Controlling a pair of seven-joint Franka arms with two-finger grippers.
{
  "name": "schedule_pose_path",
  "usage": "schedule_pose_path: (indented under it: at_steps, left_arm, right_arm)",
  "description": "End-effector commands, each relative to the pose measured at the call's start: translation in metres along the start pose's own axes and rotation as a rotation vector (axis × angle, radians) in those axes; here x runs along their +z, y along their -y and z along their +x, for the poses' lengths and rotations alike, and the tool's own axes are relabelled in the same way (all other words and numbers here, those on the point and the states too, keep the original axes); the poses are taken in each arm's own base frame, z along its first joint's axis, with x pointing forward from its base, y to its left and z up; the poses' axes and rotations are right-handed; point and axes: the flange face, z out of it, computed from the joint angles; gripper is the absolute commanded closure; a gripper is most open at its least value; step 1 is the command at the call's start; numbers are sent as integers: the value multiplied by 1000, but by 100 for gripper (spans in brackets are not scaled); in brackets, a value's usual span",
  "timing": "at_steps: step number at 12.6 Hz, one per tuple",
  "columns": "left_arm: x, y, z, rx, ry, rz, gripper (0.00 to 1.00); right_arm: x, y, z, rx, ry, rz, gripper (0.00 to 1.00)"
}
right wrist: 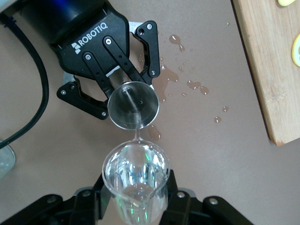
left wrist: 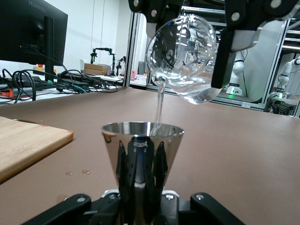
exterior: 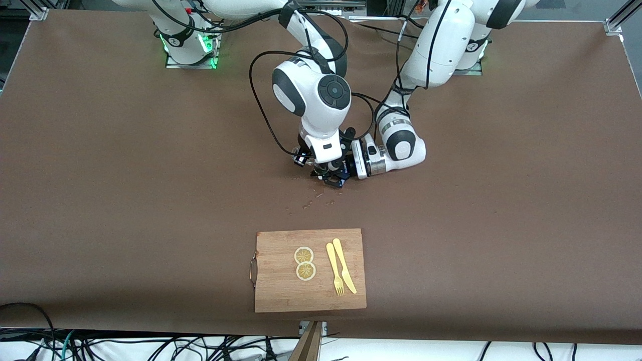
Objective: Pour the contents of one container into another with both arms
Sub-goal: 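Tilt the glass cup with the right gripper, pouring liquid into the jigger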
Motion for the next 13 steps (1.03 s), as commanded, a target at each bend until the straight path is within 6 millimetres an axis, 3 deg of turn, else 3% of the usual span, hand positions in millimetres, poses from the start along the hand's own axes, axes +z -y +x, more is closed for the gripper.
schedule_pose_path:
  at_steps: [1,13]
  left_arm:
    - [1,-3,12,36,-10,35,100]
    - [3,-4,17,38,-16,43,100]
  right_arm:
    - [-6,2,5,10,19,-43,91]
    - [-5,10,13,4,13,-58,91]
